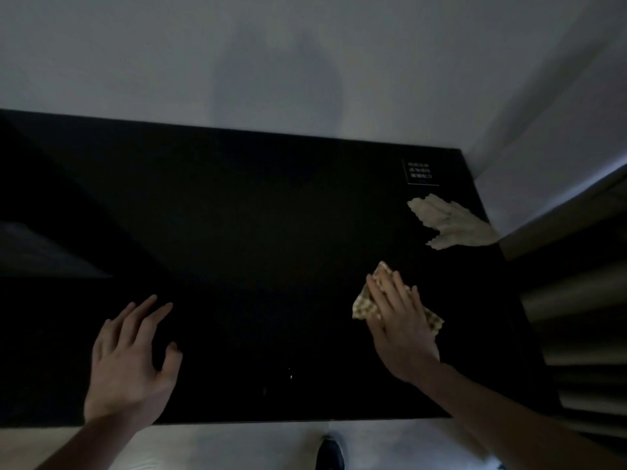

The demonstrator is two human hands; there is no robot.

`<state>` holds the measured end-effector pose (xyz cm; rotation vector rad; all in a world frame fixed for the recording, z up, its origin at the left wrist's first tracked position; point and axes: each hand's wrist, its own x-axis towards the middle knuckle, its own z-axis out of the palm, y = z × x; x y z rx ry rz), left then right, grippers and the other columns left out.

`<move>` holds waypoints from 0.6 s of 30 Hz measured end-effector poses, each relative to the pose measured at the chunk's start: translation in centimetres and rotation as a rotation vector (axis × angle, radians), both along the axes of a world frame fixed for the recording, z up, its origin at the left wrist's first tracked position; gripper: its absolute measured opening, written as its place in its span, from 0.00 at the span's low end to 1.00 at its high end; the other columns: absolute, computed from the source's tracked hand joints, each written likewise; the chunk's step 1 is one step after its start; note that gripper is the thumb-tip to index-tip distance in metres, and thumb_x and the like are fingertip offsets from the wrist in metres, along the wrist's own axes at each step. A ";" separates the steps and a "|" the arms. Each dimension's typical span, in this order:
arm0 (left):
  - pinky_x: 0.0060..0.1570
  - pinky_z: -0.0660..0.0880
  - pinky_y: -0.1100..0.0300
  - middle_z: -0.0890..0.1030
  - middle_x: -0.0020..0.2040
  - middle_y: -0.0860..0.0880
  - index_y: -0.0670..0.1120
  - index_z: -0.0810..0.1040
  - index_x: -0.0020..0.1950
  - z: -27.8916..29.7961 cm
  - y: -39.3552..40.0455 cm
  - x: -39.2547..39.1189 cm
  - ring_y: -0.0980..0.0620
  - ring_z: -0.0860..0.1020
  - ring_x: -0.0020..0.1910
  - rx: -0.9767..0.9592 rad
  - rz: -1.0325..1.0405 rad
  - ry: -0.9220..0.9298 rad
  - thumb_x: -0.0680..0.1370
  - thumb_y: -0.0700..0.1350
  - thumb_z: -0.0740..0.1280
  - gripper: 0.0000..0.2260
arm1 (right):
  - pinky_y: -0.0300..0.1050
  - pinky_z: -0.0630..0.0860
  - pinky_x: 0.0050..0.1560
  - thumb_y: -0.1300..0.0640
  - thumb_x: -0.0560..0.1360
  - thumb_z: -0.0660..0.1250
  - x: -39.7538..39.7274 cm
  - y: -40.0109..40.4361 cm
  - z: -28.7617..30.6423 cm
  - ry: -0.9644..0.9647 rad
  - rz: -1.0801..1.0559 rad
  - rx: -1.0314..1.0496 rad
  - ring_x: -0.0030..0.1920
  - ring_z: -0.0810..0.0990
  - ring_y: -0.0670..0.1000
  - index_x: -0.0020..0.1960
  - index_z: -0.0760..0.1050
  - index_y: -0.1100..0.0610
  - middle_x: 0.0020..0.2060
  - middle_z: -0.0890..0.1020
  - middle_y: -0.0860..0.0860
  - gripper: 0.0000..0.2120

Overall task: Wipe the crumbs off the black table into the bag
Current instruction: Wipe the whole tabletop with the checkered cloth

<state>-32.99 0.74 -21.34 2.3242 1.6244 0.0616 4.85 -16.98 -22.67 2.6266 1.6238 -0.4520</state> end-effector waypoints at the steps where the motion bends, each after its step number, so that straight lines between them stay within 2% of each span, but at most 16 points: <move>1: 0.78 0.53 0.44 0.63 0.78 0.54 0.56 0.65 0.76 0.0 0.0 0.0 0.50 0.56 0.80 -0.002 0.001 -0.003 0.74 0.59 0.56 0.30 | 0.57 0.38 0.83 0.41 0.82 0.36 0.6 1.3 -0.2 0.005 -0.025 0.007 0.83 0.32 0.49 0.84 0.35 0.45 0.83 0.33 0.45 0.32; 5: 0.79 0.53 0.43 0.64 0.78 0.54 0.55 0.66 0.76 -0.2 0.1 -0.3 0.51 0.55 0.80 0.002 -0.008 -0.024 0.73 0.57 0.58 0.29 | 0.56 0.35 0.83 0.41 0.86 0.44 4.6 8.6 -0.6 0.026 -0.068 0.043 0.83 0.34 0.48 0.84 0.38 0.44 0.83 0.35 0.45 0.30; 10: 0.79 0.52 0.45 0.63 0.78 0.56 0.56 0.65 0.76 -0.3 0.1 -0.3 0.52 0.54 0.80 0.005 0.008 -0.030 0.74 0.58 0.57 0.30 | 0.58 0.37 0.83 0.43 0.85 0.46 9.4 16.1 -0.2 0.034 -0.198 0.016 0.84 0.37 0.51 0.85 0.41 0.46 0.84 0.37 0.48 0.31; 14: 0.79 0.52 0.45 0.63 0.78 0.55 0.56 0.65 0.76 -0.4 0.3 -0.3 0.51 0.55 0.80 0.004 0.008 -0.004 0.74 0.59 0.57 0.30 | 0.57 0.36 0.83 0.44 0.86 0.46 8.0 13.7 -0.2 0.030 -0.157 0.050 0.84 0.37 0.51 0.85 0.41 0.47 0.84 0.37 0.48 0.30; 18: 0.79 0.52 0.45 0.63 0.78 0.54 0.57 0.65 0.76 -0.4 0.3 -0.3 0.50 0.55 0.80 0.001 0.007 0.008 0.74 0.60 0.55 0.29 | 0.57 0.37 0.83 0.43 0.86 0.45 5.8 5.7 0.1 0.068 -0.102 0.065 0.84 0.36 0.49 0.85 0.39 0.46 0.84 0.36 0.45 0.30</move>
